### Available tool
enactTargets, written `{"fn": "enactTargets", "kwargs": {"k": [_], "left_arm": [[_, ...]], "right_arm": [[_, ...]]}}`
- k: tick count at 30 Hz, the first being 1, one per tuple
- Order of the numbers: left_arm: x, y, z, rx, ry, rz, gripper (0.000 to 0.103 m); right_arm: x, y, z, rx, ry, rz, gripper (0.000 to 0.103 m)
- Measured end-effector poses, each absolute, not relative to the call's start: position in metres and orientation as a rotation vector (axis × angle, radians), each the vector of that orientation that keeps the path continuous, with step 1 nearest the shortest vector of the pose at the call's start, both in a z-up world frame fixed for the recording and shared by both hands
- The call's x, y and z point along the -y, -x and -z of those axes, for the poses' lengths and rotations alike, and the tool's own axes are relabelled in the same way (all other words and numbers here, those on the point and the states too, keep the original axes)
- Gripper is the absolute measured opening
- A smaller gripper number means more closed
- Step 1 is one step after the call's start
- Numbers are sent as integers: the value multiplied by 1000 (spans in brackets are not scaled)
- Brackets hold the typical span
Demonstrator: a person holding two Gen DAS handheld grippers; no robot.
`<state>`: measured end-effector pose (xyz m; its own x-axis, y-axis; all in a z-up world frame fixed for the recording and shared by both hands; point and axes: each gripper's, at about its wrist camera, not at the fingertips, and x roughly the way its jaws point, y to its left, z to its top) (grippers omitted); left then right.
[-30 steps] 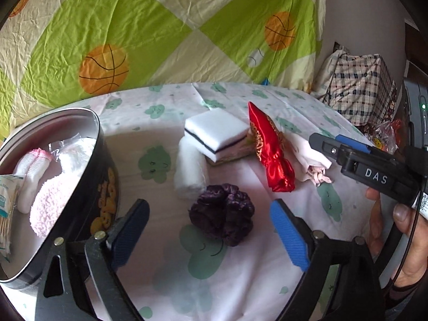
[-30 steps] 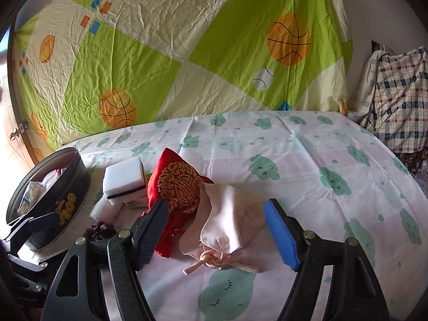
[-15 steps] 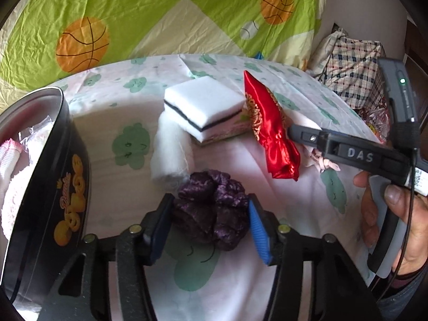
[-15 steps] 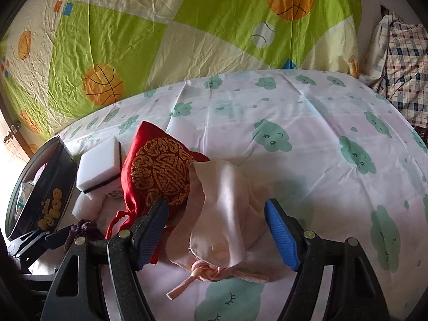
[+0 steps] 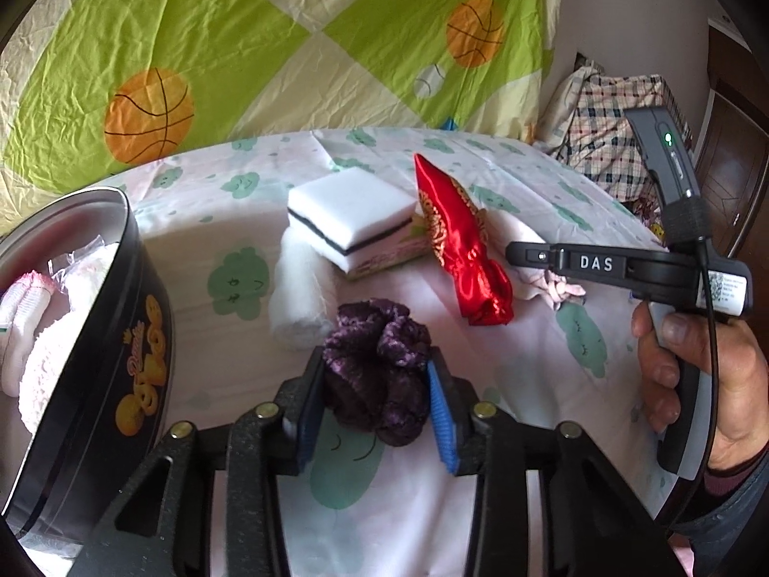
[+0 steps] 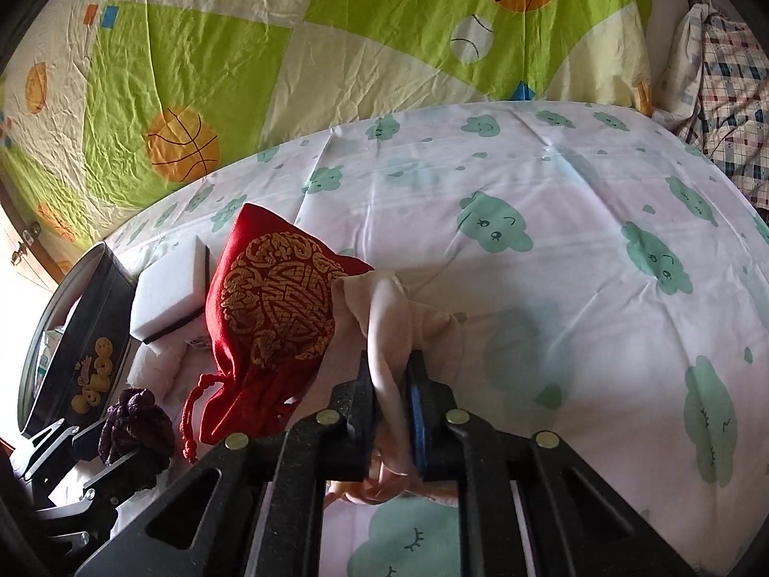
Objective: Organize soft objects
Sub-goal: 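Lift the scrunchie and pink cloth with both grippers toward the tin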
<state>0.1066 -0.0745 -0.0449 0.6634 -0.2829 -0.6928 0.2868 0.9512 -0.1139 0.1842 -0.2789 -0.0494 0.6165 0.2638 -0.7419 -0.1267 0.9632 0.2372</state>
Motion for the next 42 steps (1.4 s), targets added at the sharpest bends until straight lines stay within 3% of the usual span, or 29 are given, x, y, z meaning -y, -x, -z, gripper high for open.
{"fn": "enactTargets", "kwargs": {"k": [21, 42], "left_arm": [[41, -85, 25, -579, 147, 279, 38], [40, -67, 19, -488, 137, 235, 38]], "right_arm": [[278, -150, 18, -632, -124, -197, 10], [272, -104, -6, -362, -60, -178, 10]]}}
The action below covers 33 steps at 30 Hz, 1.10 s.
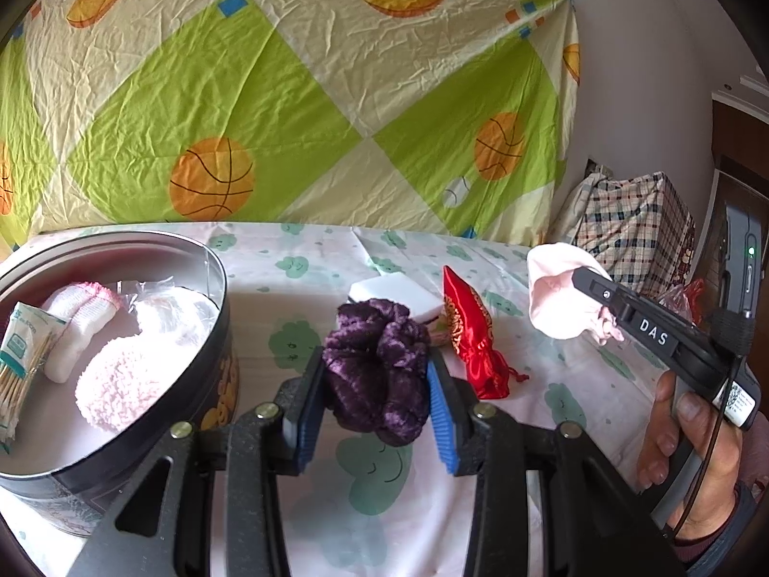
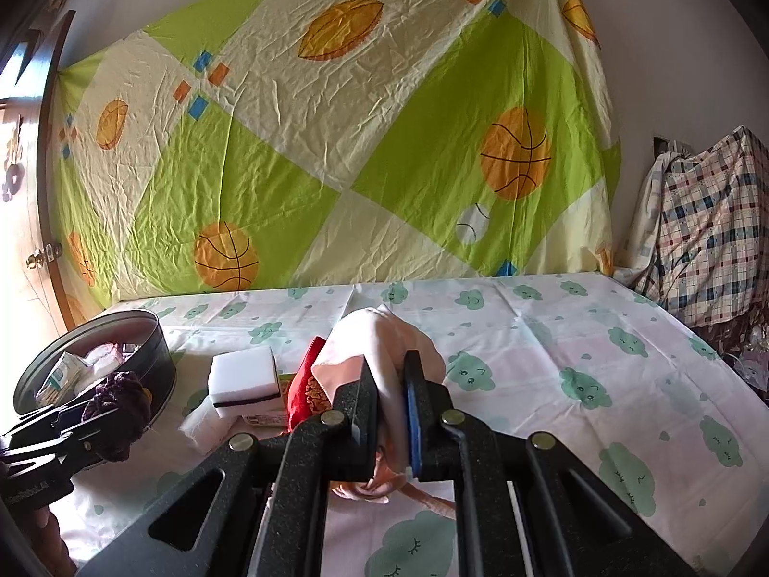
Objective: Organize soft objects
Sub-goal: 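Lift the scrunchie and pink cloth with both grippers toward the tin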
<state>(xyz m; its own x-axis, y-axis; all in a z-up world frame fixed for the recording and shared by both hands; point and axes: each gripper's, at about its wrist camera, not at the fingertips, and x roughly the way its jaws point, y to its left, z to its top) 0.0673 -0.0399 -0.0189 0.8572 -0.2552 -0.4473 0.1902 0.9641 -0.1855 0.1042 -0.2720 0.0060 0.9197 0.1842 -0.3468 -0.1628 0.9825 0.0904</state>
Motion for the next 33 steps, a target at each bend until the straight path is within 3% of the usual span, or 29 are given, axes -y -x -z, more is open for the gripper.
{"fn": "enactTargets", "kwargs": {"k": [33], "left_arm": [[38, -38, 11, -334, 78, 102, 38]], "right_arm": [[259, -87, -10, -295, -60, -209, 10]]}}
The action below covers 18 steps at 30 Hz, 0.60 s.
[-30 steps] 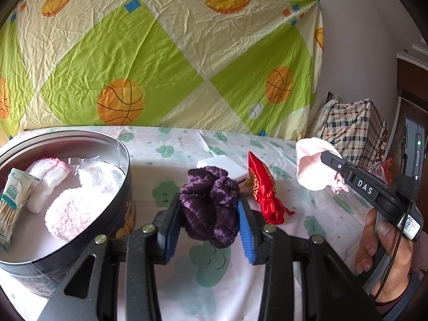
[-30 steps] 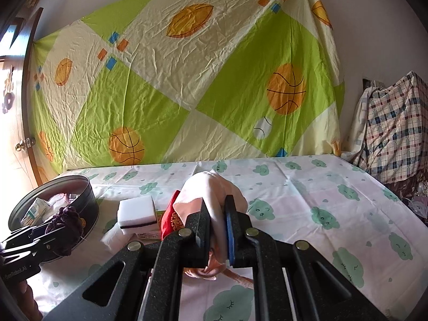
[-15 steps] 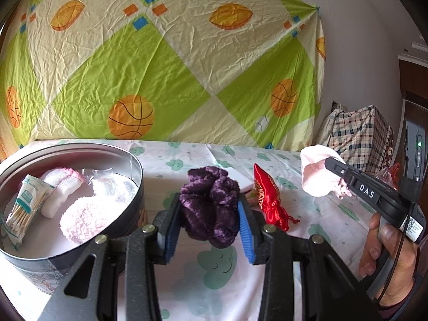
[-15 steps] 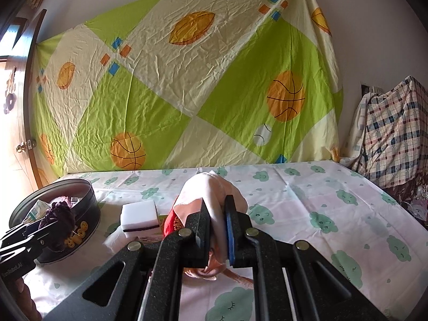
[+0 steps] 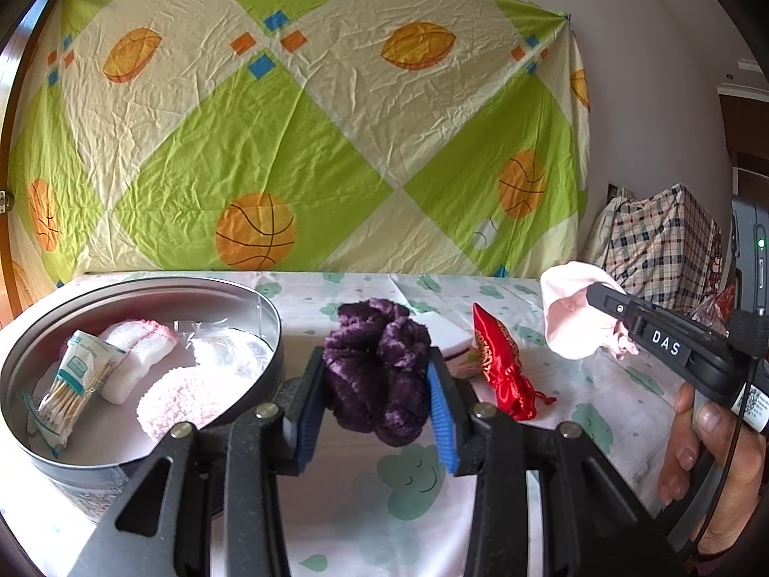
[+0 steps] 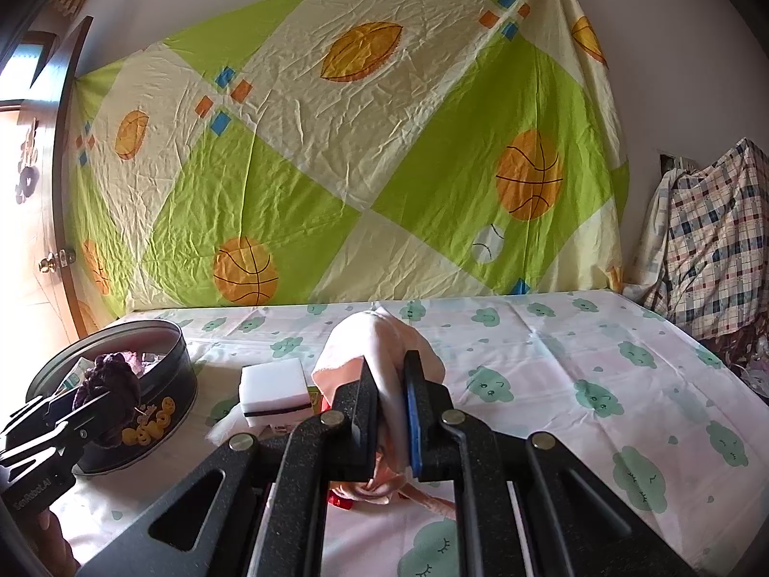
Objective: Organize soft objects
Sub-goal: 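Lift the scrunchie and pink cloth with both grippers toward the tin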
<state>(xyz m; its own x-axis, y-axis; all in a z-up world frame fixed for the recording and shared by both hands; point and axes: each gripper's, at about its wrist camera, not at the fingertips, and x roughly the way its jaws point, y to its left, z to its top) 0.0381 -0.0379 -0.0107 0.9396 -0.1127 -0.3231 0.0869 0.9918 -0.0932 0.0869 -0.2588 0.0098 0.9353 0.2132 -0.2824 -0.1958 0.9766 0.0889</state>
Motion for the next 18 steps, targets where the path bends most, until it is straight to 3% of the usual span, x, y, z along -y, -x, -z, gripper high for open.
{"fn": "enactTargets", "kwargs": {"k": [18], "left_arm": [[19, -32, 9, -312, 103, 45, 38]], "right_arm": [[228, -77, -11, -275, -59, -285, 10]]}}
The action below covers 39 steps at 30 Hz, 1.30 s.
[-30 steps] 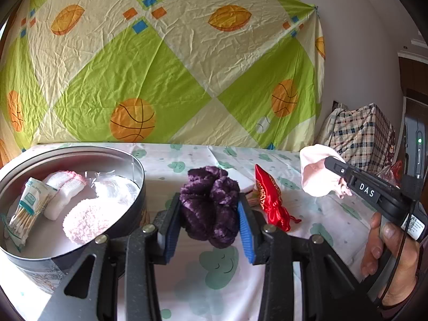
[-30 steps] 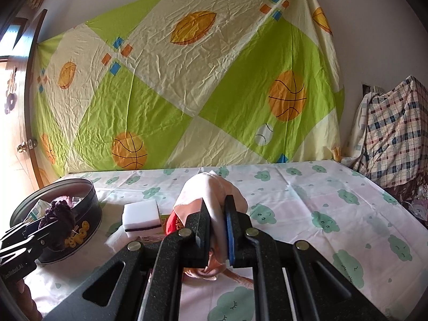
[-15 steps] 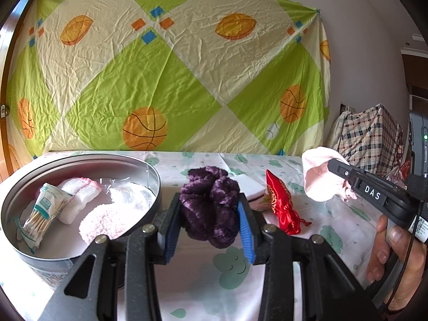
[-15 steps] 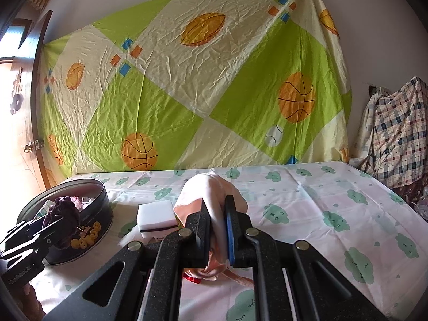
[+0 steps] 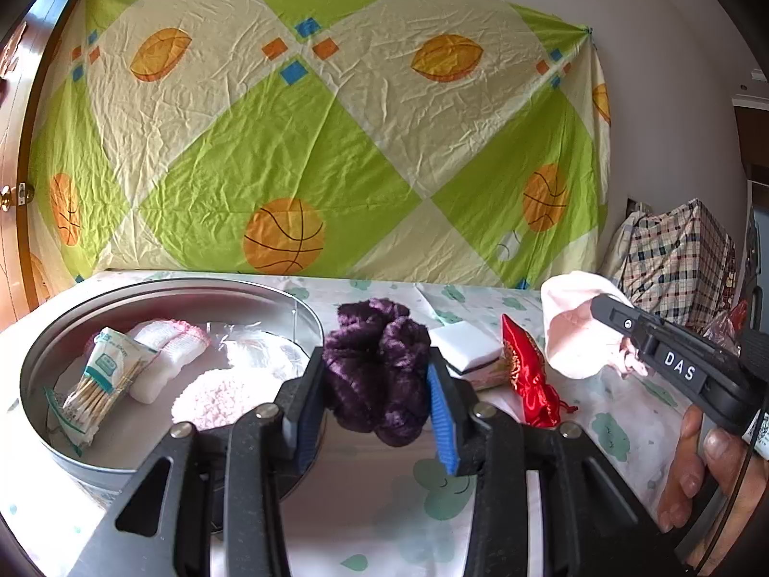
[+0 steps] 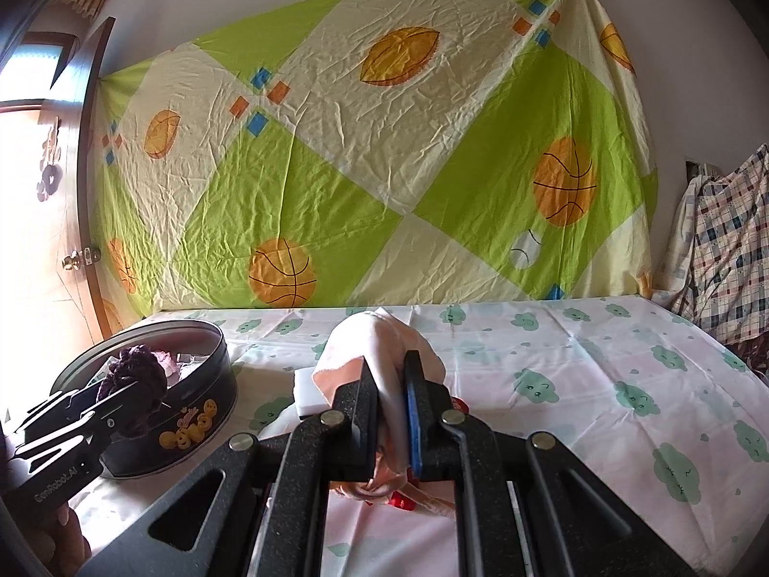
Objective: Organize soft objects
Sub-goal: 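Lift the scrunchie and pink cloth with both grippers toward the tin, then hold the scrunchie and pink cloth over the tin with both grippers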
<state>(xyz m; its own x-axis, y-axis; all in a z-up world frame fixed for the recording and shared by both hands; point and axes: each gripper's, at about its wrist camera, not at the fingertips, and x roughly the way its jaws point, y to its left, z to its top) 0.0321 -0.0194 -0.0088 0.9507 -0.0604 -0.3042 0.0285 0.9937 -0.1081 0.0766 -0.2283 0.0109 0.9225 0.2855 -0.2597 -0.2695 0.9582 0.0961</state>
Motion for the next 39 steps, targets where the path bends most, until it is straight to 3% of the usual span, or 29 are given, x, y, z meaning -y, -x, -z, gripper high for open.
{"fn": "enactTargets", "kwargs": {"k": [39], "left_arm": [[-20, -30, 8, -311, 165, -16, 38]], "right_arm": [[166, -68, -11, -262, -20, -399, 10]]}}
